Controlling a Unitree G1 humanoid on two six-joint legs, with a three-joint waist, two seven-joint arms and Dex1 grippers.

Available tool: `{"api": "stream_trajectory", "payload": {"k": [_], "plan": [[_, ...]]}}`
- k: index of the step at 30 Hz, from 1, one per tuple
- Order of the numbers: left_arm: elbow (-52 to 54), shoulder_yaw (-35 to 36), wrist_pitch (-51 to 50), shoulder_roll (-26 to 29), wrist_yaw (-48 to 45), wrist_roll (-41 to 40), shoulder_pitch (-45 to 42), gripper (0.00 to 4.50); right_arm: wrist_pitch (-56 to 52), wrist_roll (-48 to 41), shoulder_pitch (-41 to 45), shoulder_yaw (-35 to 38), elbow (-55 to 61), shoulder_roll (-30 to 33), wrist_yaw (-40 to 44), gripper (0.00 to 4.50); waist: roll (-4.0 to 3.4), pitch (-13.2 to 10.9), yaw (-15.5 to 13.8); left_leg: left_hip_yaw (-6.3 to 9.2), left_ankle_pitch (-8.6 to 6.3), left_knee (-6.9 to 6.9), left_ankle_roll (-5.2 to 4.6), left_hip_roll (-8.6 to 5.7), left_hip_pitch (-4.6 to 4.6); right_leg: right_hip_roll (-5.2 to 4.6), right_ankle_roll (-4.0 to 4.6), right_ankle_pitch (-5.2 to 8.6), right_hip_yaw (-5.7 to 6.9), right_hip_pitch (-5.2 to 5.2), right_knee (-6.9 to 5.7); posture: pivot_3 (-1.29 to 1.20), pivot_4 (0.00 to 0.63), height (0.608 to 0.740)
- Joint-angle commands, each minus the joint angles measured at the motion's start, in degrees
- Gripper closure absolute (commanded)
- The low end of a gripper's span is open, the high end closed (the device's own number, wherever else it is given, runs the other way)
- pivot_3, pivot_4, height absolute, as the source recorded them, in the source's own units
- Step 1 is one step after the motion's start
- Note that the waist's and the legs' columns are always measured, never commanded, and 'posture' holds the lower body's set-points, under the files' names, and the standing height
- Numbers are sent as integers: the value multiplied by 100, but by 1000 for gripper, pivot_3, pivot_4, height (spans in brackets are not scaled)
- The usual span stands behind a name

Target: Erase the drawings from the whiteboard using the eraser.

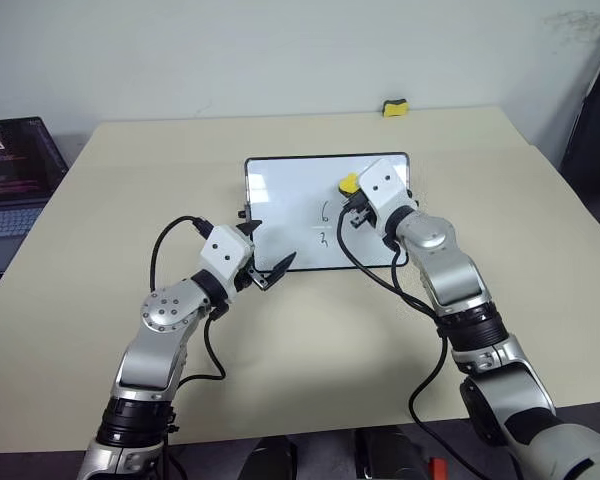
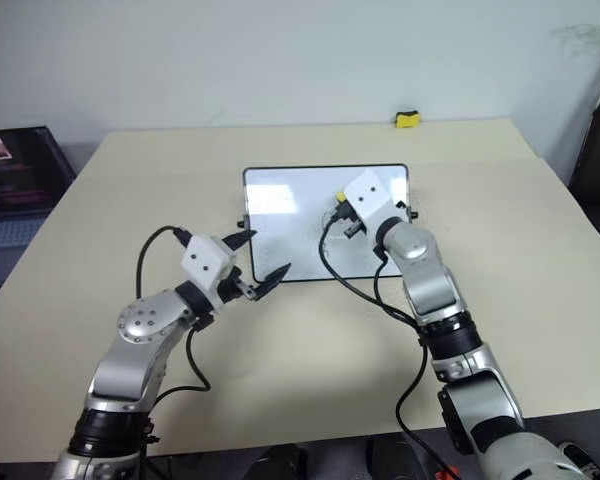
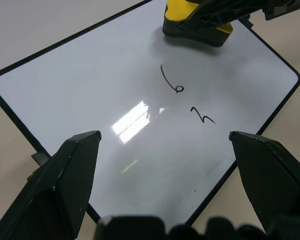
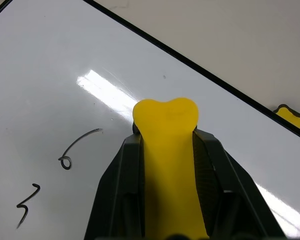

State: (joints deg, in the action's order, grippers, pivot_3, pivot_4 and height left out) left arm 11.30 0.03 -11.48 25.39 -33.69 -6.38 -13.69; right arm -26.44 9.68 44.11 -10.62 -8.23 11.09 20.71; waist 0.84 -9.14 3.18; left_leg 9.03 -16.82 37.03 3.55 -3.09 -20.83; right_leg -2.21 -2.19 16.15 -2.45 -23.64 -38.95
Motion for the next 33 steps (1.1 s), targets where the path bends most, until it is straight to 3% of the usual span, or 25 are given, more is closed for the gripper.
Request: {"api": "stream_trajectory", "payload": {"k": [1, 14, 33], "plan": [[279, -42, 3, -24, 81, -8, 16, 0, 245, -58, 299, 91, -48, -28, -77, 3515, 0, 0, 1, -1, 0, 0, 0, 0, 0, 0, 0, 0, -1, 0, 0, 0, 150, 740], [453, -131, -24, -77, -4, -177, -2, 0, 1157, 8, 736, 5, -1322, -234, -324, 3515, 0, 0, 4, -2, 0, -1, 0, 0, 0, 0, 0, 0, 0, 0, 1, 0, 150, 740], [447, -16, -13, 23, 64, -247, 19, 0, 1998, 536, -747, -651, -1492, 273, -34, 3515, 8, 10, -4, -1, -11, 3, -21, 0, 54, 2, -1, -1, 1, 55, -6, 0, 150, 740]]}}
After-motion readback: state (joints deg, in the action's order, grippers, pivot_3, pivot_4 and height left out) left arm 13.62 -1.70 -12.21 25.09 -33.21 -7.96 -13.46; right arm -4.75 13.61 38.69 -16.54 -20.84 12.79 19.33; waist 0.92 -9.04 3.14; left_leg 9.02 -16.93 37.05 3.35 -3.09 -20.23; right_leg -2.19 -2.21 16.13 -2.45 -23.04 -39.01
